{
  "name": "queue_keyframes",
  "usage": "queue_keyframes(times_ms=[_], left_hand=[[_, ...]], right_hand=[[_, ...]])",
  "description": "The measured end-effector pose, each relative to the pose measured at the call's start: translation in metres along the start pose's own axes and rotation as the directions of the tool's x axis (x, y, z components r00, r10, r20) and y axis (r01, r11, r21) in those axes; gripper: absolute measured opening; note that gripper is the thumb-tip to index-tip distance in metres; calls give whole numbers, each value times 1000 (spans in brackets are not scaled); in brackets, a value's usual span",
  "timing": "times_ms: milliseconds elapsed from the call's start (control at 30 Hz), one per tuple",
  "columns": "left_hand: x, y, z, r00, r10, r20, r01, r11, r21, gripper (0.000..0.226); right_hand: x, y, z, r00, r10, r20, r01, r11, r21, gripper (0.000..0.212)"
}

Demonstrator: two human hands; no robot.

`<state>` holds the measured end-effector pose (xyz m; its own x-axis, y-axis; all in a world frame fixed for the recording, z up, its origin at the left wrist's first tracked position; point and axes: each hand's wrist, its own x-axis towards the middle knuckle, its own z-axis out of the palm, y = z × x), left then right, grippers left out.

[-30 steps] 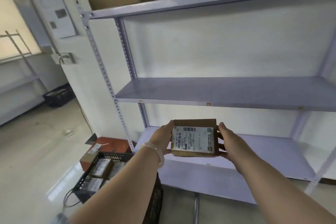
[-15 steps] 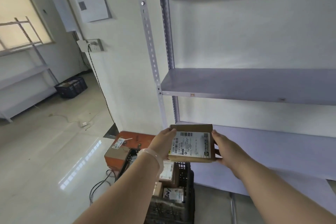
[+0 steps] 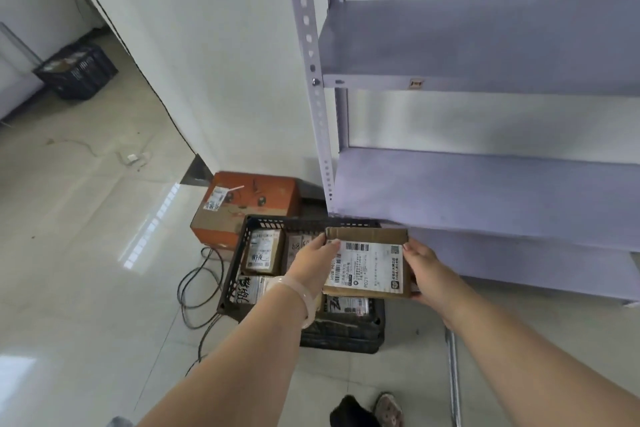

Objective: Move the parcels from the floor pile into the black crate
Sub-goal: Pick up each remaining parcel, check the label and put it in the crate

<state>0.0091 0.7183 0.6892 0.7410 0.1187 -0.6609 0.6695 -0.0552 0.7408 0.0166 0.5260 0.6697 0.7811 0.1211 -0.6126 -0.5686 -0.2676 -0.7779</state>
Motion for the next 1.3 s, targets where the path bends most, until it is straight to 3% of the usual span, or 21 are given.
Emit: queue_keyframes(times_ms=[100, 333, 767, 900, 1100, 1300], left_hand=[[33, -30, -1, 995, -100, -14, 100, 994, 37, 58], [119, -98, -10, 973, -230, 37, 232, 971, -66, 56], [221, -177, -16, 933, -327, 148, 286, 927, 244, 58], [234, -181, -16, 925, -344, 158, 313, 930, 192, 60], [242, -191, -19, 923, -334, 191, 279, 922, 268, 56], [243, -191, -19, 931, -317, 184, 239, 905, 351, 59]], right_hand=[[34, 25, 13, 998, 69, 14, -68, 997, -48, 53], [113, 96, 54, 963, 269, -1, -268, 962, -58, 60], [203, 171, 104, 865, 477, -158, -494, 865, -93, 63], [222, 172, 106, 843, 513, -161, -520, 854, -1, 62], [232, 177, 119, 817, 529, -229, -529, 846, 67, 54], [234, 171, 123, 795, 541, -275, -582, 808, -93, 60]])
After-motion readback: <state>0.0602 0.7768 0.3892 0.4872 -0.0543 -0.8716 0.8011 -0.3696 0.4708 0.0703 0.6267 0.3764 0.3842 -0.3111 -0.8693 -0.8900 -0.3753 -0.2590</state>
